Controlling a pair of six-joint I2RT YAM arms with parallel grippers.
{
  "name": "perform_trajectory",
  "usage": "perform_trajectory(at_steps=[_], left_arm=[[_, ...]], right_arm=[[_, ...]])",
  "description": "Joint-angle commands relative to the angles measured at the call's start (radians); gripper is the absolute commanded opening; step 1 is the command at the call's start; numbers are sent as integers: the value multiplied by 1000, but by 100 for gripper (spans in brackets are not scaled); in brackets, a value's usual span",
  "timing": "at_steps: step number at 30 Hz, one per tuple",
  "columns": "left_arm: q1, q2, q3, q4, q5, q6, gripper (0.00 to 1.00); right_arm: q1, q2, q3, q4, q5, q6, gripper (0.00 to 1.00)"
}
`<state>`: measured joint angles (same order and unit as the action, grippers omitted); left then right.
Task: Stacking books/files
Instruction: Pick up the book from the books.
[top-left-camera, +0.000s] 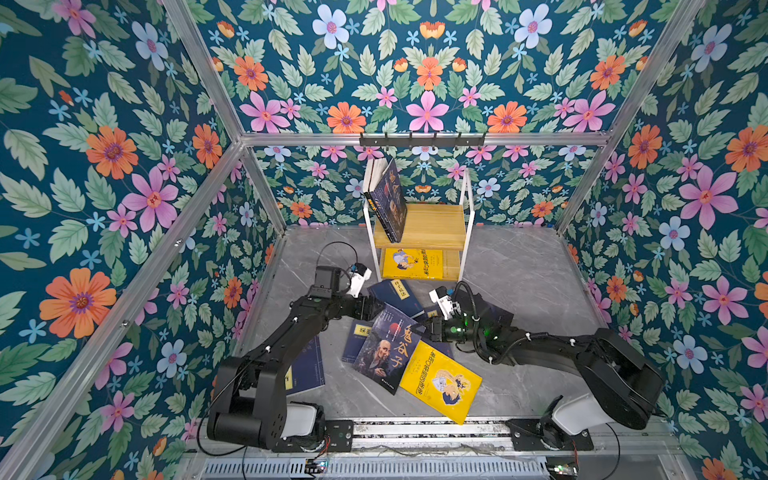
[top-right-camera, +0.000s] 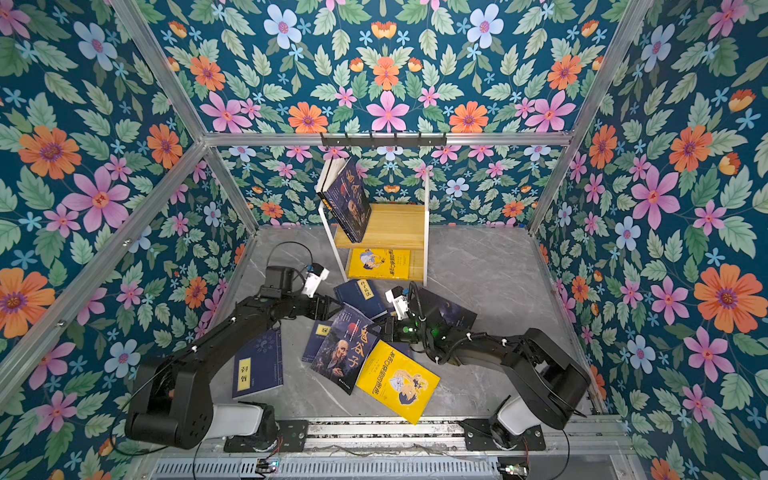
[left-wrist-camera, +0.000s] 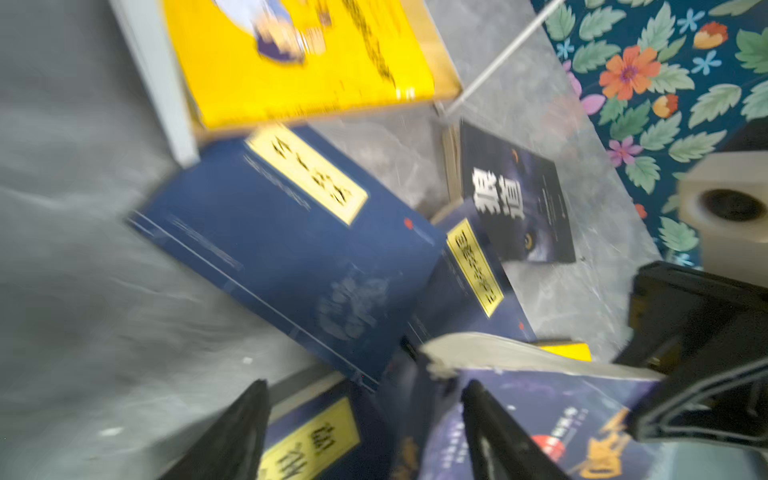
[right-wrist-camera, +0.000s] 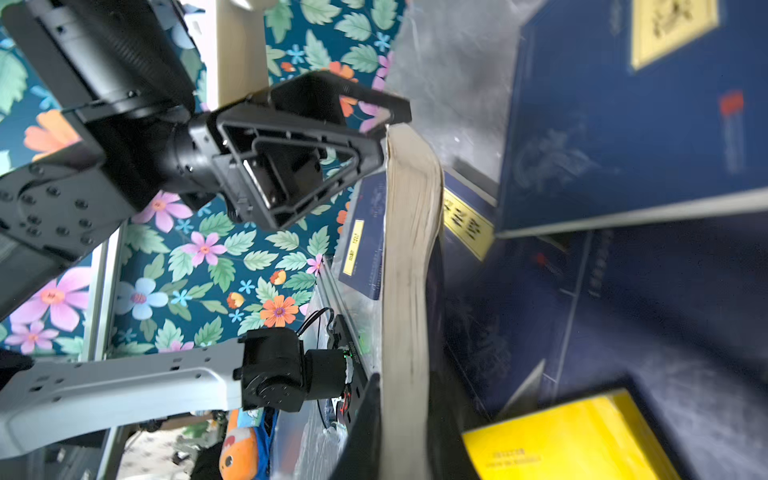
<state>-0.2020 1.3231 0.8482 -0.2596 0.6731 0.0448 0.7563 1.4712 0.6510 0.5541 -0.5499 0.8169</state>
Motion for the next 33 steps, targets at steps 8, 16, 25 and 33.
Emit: perform_trajectory(at_steps=[8, 16, 25, 33], left_arm=[[9, -78, 412, -461, -66, 481, 100], [9, -80, 671, -691, -49, 699, 100], [-8, -37, 788, -909, 121, 974, 100], [-83, 15, 798, -903, 124, 1002, 100]], right_arm=[[-5, -137, 238, -427, -71, -601, 0], [-53, -112, 489, -684, -144, -871, 0], [-80, -48, 695, -926, -218, -1139, 0], [-80, -9, 798, -1020, -267, -1241, 0]])
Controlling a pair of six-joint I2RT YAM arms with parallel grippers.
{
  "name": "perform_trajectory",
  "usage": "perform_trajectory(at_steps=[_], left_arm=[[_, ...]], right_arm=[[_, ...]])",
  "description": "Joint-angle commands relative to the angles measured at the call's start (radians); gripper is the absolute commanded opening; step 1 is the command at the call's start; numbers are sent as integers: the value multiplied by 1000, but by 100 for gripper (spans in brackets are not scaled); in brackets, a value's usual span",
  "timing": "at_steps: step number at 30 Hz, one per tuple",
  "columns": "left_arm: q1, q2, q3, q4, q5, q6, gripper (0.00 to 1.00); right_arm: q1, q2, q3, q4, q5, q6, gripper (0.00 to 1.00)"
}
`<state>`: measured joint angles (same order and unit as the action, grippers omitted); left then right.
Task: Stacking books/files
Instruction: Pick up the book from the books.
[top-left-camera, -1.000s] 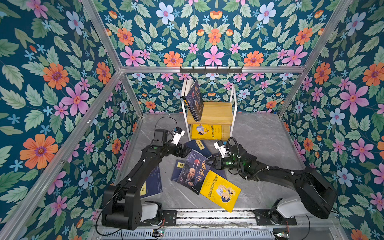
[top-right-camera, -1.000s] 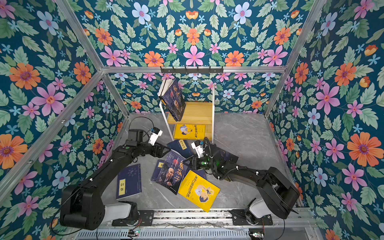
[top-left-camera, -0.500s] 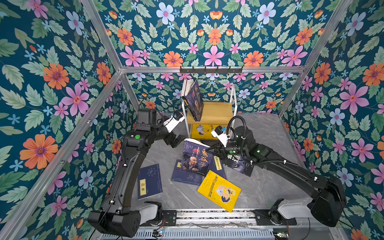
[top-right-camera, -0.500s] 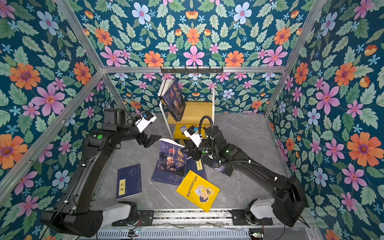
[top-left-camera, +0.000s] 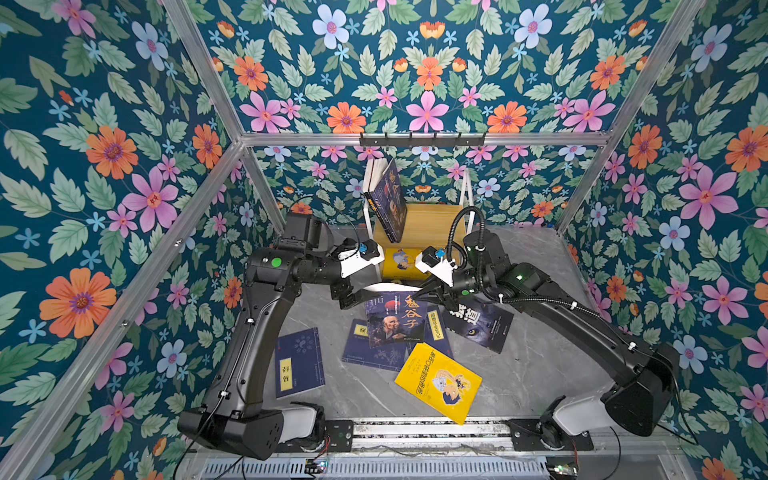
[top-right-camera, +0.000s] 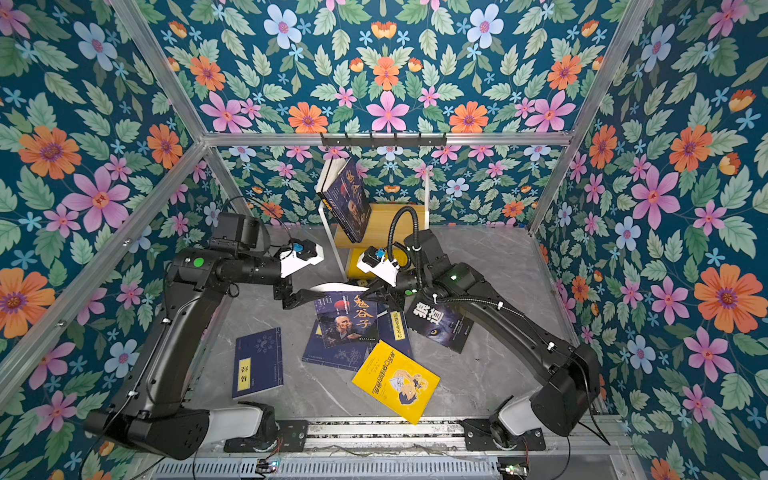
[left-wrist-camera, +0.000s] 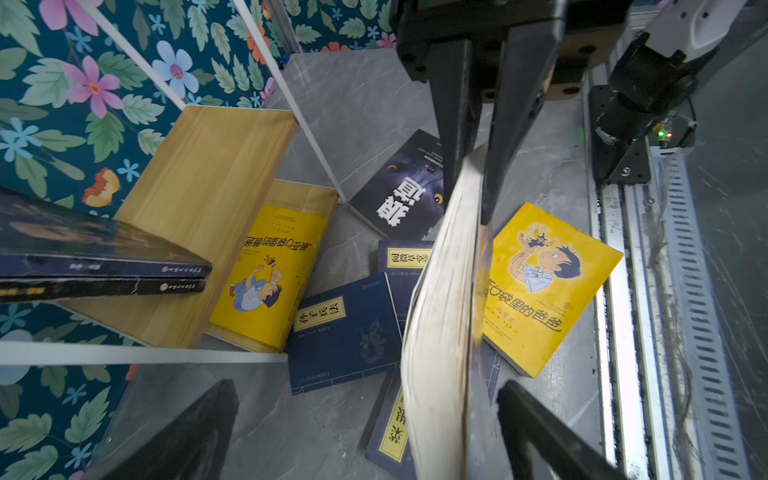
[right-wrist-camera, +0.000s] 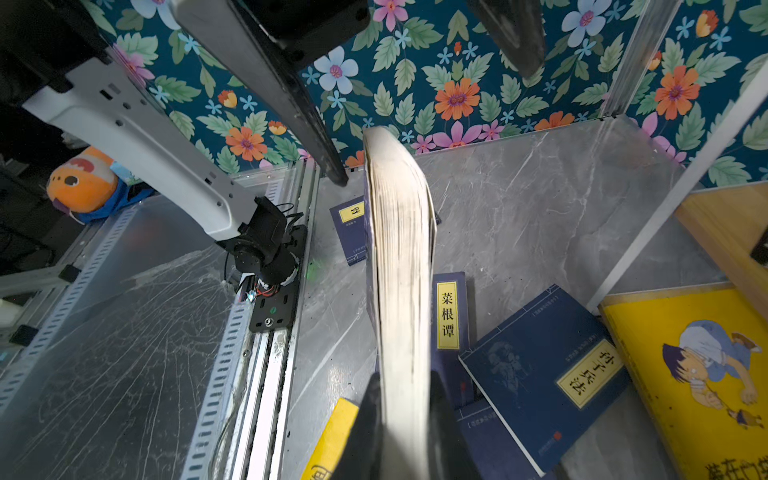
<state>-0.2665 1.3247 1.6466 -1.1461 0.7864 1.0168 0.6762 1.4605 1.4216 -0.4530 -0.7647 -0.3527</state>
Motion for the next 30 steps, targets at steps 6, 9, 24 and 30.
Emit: perform_trajectory(at_steps=[6, 9, 24, 30], left_arm=[[-63, 34, -47, 35, 6, -55, 88], [-64, 34, -60, 61, 7, -109, 54], [38, -75, -127, 339, -46, -508, 0], [140, -139, -175, 476, -45, -824, 0]], right_arm=[[0, -6, 48, 4, -10, -86, 0], [0, -8, 54, 21, 7, -77, 0], [74, -121, -115, 299, 530, 134, 71], [252, -108, -80, 340, 888, 128, 72]])
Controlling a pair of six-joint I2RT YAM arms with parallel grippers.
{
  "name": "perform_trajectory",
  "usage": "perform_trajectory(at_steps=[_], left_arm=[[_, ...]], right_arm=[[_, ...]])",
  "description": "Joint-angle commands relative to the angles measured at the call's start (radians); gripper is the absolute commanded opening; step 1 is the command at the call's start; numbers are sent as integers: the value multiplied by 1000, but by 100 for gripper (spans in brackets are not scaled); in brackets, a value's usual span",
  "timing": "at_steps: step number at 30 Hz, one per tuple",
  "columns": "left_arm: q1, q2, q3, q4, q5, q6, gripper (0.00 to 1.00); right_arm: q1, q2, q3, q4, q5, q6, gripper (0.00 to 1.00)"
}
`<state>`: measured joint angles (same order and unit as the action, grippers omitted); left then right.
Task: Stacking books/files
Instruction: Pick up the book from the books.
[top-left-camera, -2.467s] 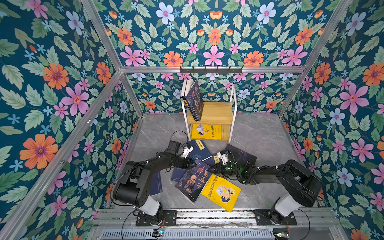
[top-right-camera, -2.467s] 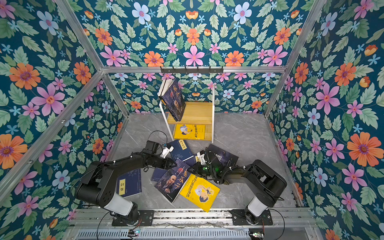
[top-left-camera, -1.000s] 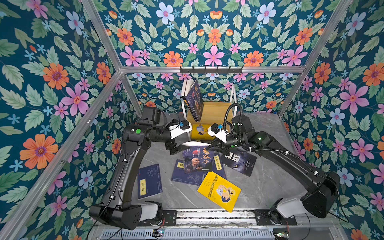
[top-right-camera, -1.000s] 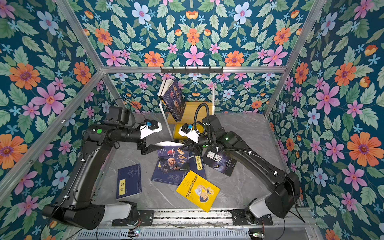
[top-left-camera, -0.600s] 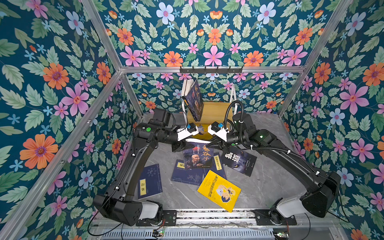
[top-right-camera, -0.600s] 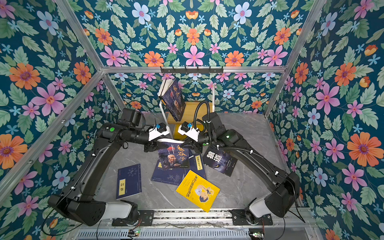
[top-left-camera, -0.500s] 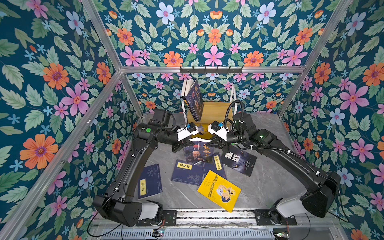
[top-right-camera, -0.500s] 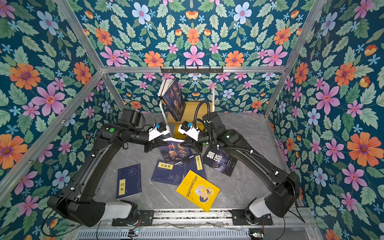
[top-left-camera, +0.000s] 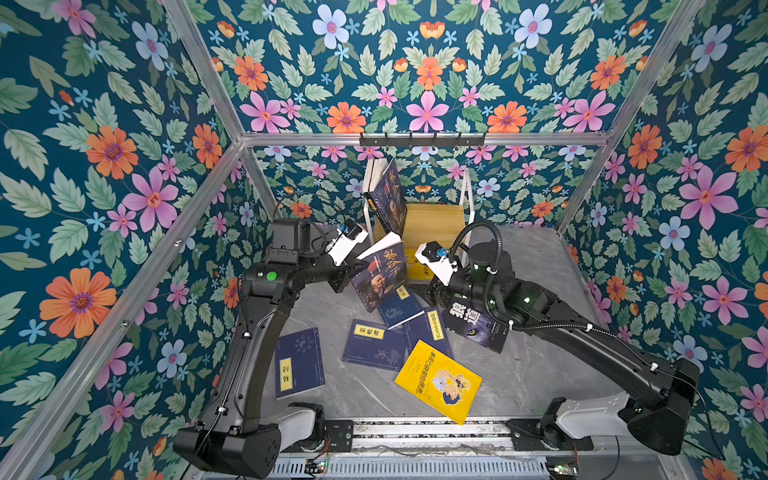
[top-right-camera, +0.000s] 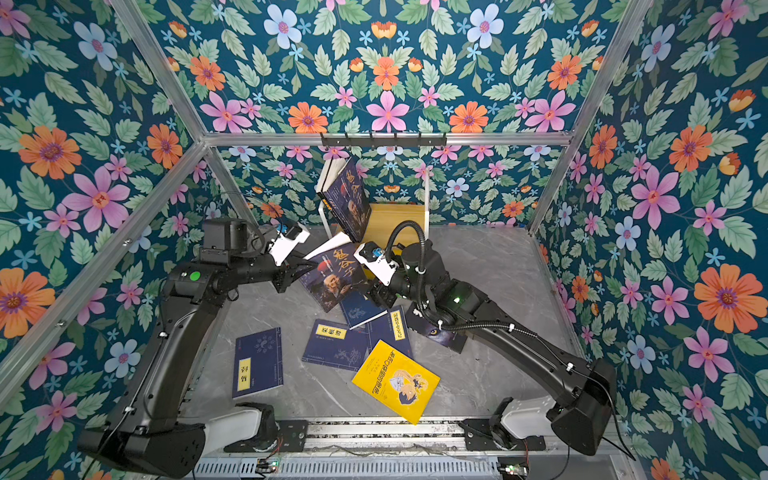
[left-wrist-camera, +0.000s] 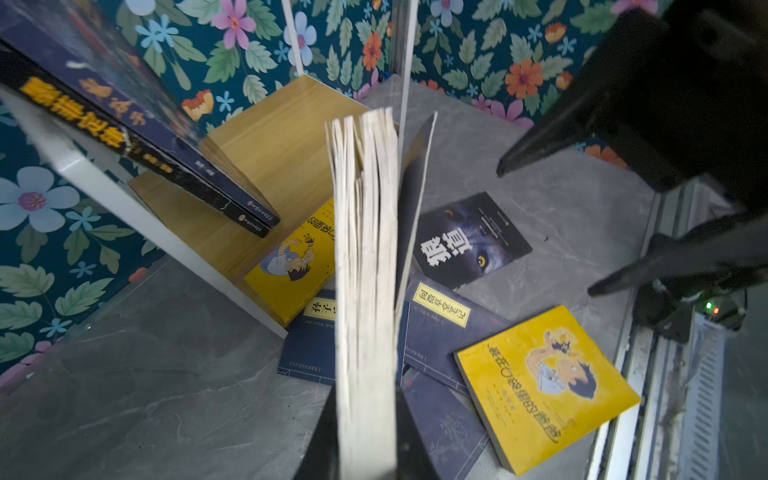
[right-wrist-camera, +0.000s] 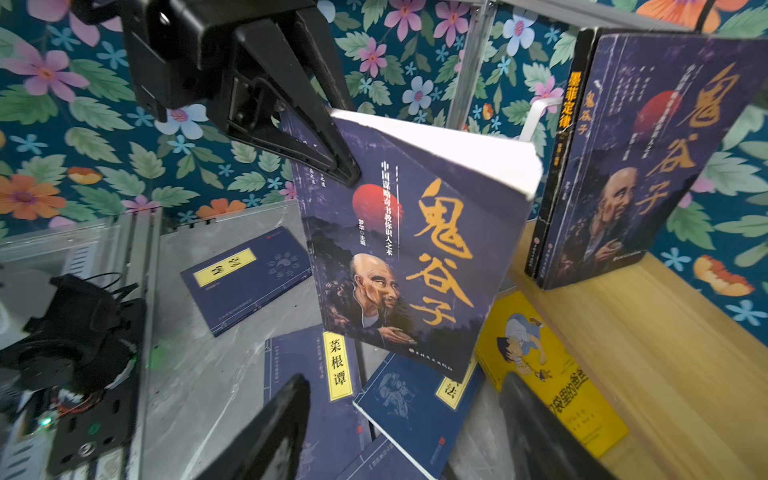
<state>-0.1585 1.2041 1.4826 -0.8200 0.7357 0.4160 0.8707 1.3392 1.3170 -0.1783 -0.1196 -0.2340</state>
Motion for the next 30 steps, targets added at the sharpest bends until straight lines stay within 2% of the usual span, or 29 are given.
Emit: perform_trajectory(at_steps=[1, 5, 9, 13, 16, 22, 30], left_arm=[[41, -25, -17, 169, -9, -276, 0], [68, -54, -76, 259, -21, -469, 0], [112, -66, -125, 353, -1, -673, 0], [151, -77, -170, 435, 56, -816, 0], [170, -77, -171, 442, 67, -848, 0], [196, -76, -204, 492, 101, -927, 0], [209, -75, -227, 532, 140, -975, 0]], right_arm=[[90, 30, 40, 67, 286, 5, 72], [196, 132, 123, 92, 430, 2, 72], [252, 258, 238, 43, 555, 20, 72], [275, 376, 302, 73, 654, 27, 72], [275, 444, 371, 43, 715, 35, 72], [275, 533, 444, 50, 749, 5, 74], [263, 643, 547, 96, 823, -82, 73]])
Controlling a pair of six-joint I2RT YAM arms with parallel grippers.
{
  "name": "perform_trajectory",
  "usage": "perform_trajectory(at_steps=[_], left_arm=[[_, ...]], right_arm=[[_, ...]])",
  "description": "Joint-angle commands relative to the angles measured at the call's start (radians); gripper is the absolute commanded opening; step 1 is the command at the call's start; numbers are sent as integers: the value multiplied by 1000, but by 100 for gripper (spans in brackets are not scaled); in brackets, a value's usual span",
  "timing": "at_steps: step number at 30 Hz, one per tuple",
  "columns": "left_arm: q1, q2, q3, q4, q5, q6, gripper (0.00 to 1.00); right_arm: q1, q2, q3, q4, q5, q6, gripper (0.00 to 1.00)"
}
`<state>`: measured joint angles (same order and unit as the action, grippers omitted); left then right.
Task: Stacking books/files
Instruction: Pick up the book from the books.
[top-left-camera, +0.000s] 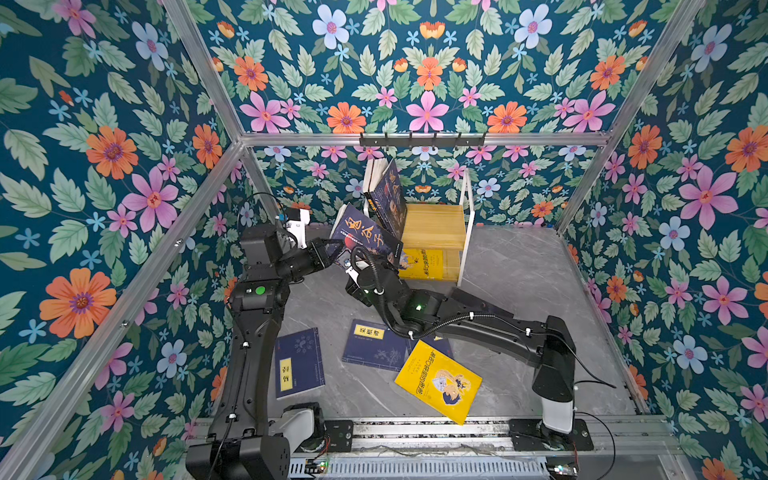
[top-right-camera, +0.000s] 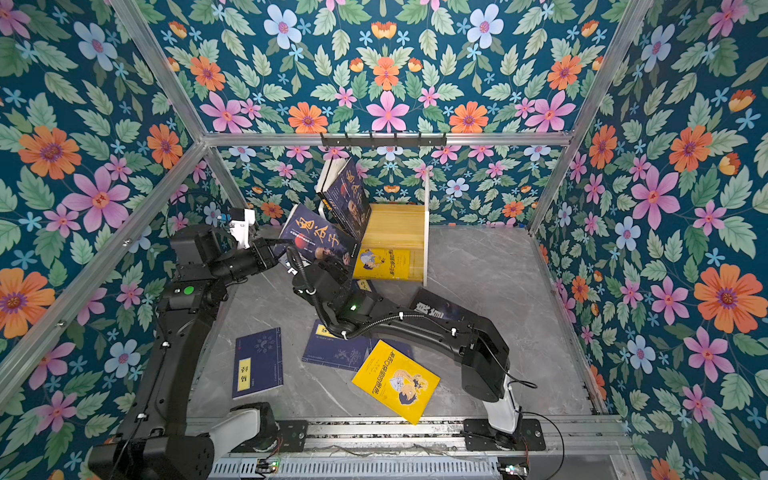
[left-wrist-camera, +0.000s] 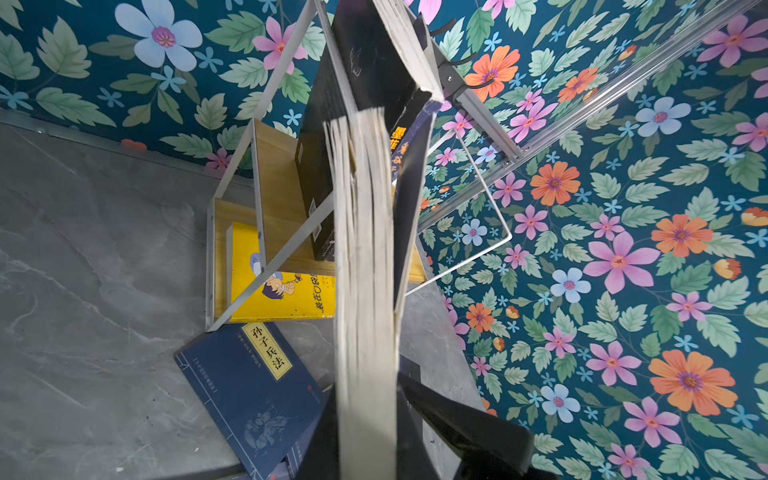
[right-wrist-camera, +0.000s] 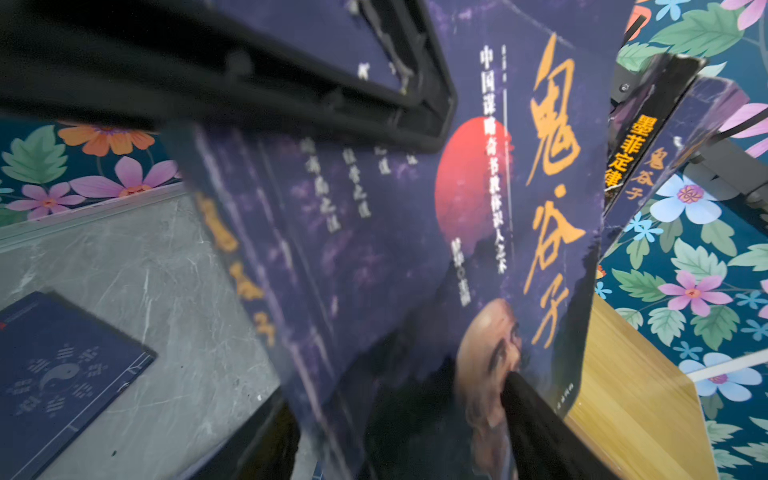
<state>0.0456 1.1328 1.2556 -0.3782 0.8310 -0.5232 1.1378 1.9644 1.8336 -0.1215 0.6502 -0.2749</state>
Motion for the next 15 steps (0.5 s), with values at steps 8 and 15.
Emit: perform_trajectory(at_steps=[8, 15], left_arm=[[23, -29, -31, 106, 49, -7, 5], [62, -41, -57, 75, -13, 130, 60]], right_arm=[[-20, 57, 77, 23, 81, -57, 7], [-20, -89, -121, 93, 48, -9, 0]])
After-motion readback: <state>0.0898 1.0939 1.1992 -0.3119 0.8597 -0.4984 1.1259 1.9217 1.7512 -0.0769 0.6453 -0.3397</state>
